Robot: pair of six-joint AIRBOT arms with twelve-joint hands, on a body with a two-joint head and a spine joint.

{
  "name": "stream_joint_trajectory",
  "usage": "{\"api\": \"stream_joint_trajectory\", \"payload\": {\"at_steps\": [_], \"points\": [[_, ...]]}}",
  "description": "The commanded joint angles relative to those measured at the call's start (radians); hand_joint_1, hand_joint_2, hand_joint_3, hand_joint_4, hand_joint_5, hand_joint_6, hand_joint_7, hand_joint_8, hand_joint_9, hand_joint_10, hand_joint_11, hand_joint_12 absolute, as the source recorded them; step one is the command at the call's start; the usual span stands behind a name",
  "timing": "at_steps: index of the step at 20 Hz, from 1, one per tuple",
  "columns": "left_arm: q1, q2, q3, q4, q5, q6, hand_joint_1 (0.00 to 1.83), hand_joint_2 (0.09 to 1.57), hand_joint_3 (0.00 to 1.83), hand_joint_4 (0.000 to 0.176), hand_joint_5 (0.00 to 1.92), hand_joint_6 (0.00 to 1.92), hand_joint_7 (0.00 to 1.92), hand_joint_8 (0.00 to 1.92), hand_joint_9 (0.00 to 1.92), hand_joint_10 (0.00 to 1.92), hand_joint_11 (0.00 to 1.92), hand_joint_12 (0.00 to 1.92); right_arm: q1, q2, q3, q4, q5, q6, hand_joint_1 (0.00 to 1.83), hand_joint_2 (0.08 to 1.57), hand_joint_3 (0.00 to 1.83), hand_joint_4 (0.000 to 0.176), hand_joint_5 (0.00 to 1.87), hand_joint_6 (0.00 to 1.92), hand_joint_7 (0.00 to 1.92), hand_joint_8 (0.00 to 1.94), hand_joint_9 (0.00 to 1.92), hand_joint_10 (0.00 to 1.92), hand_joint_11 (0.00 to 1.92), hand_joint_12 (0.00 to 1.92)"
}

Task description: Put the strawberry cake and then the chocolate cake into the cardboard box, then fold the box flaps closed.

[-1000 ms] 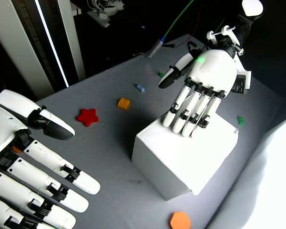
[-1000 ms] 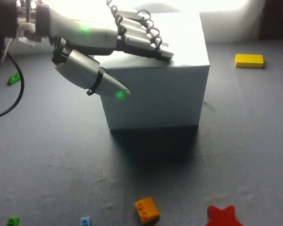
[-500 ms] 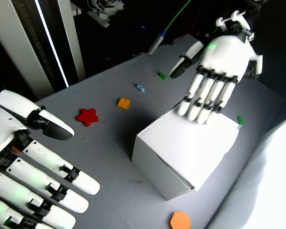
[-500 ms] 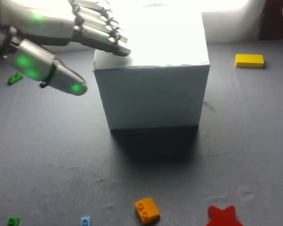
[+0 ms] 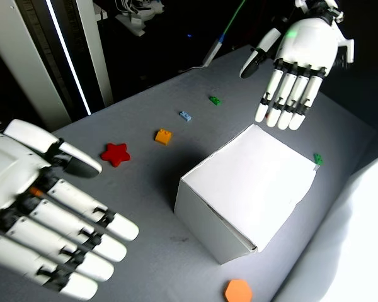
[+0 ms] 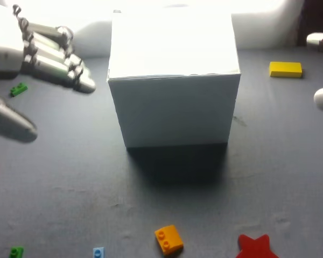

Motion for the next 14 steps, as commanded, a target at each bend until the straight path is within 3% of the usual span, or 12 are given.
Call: {"api": "stream_joint_trajectory", "payload": {"at_steps": [1, 2, 3, 4, 5, 6, 7, 8, 10, 14], "points": [[0.004, 0.023, -0.014, -0.074, 0.008, -0.001, 0.02, 1.20, 0.00, 0.000, 0.56, 0.05, 0.73, 0.06, 0.72, 0.12, 0.19, 1.28, 0.012, 0.010, 0.004, -0.030, 0.054, -0.006, 0.00, 1.20, 0.00, 0.000, 0.51, 0.13, 0.60, 0.11, 0.56, 0.19, 0.00, 1.25], [0.012, 0.040, -0.031, -0.073, 0.008, -0.001, 0.05, 1.20, 0.00, 0.000, 0.68, 0.05, 0.84, 0.07, 0.80, 0.19, 0.24, 1.34, 0.012, 0.008, 0.004, -0.042, 0.030, -0.006, 0.00, 1.20, 0.00, 0.000, 0.62, 0.17, 0.73, 0.14, 0.65, 0.26, 0.00, 1.50], [0.028, 0.066, -0.056, -0.073, 0.003, -0.001, 0.11, 1.21, 0.00, 0.000, 0.86, 0.03, 0.96, 0.12, 0.75, 0.51, 0.26, 1.45, 0.012, 0.006, 0.004, -0.045, 0.005, -0.008, 0.00, 1.20, 0.00, 0.000, 0.76, 0.25, 0.86, 0.22, 0.60, 0.78, 0.14, 1.73], [0.043, 0.082, -0.073, -0.074, 0.000, -0.001, 0.17, 1.22, 0.00, 0.000, 1.03, 0.12, 1.02, 0.34, 0.69, 0.96, 0.31, 1.58, 0.012, 0.006, 0.004, -0.045, -0.003, -0.009, 0.00, 1.23, 0.00, 0.000, 0.86, 0.47, 0.98, 0.48, 0.65, 1.20, 0.28, 1.87], [0.060, 0.097, -0.090, -0.078, -0.002, 0.002, 0.17, 1.24, 0.00, 0.000, 1.05, 0.37, 1.02, 0.61, 0.68, 1.26, 0.37, 1.69, 0.012, 0.004, 0.004, -0.046, -0.014, -0.018, 0.00, 1.24, 0.00, 0.000, 0.89, 0.64, 1.03, 0.68, 0.72, 1.39, 0.39, 1.91], [0.075, 0.108, -0.101, -0.083, -0.002, 0.009, 0.19, 1.25, 0.00, 0.000, 1.02, 0.85, 1.07, 0.98, 0.81, 1.51, 0.51, 1.83, 0.012, 0.003, 0.004, -0.048, -0.030, -0.030, 0.00, 1.28, 0.01, 0.000, 0.92, 1.06, 1.10, 1.10, 0.86, 1.65, 0.57, 1.92], [0.090, 0.116, -0.109, -0.094, -0.002, 0.017, 0.15, 1.29, 0.01, 0.000, 1.00, 1.20, 1.13, 1.24, 0.95, 1.63, 0.70, 1.90, 0.012, 0.002, 0.004, -0.058, -0.046, -0.034, 0.00, 1.33, 0.02, 0.000, 0.93, 1.28, 1.12, 1.39, 0.98, 1.83, 0.74, 1.92], [0.107, 0.124, -0.115, -0.114, -0.001, 0.038, 0.12, 1.32, 0.01, 0.000, 0.98, 1.46, 1.13, 1.43, 1.01, 1.71, 0.82, 1.92, 0.012, 0.001, 0.003, -0.069, -0.060, -0.034, 0.00, 1.37, 0.02, 0.000, 0.95, 1.35, 1.14, 1.50, 1.06, 1.90, 0.88, 1.92], [0.112, 0.126, -0.111, -0.109, 0.000, 0.053, 0.18, 1.41, 0.02, 0.000, 0.95, 1.71, 1.10, 1.64, 1.04, 1.81, 0.95, 1.92, 0.012, 0.001, 0.003, -0.070, -0.066, -0.034, 0.18, 1.45, 0.02, 0.000, 1.06, 1.64, 1.22, 1.75, 1.21, 1.92, 1.15, 1.92], [0.042, 0.137, -0.086, -0.075, -0.019, 0.014, 0.34, 1.52, 0.01, 0.000, 0.99, 1.75, 1.12, 1.71, 1.11, 1.90, 1.05, 1.92, 0.012, 0.001, 0.003, -0.070, -0.061, -0.034, 0.24, 1.54, 0.02, 0.000, 1.10, 1.90, 1.31, 1.94, 1.39, 1.92, 1.38, 1.92]]}}
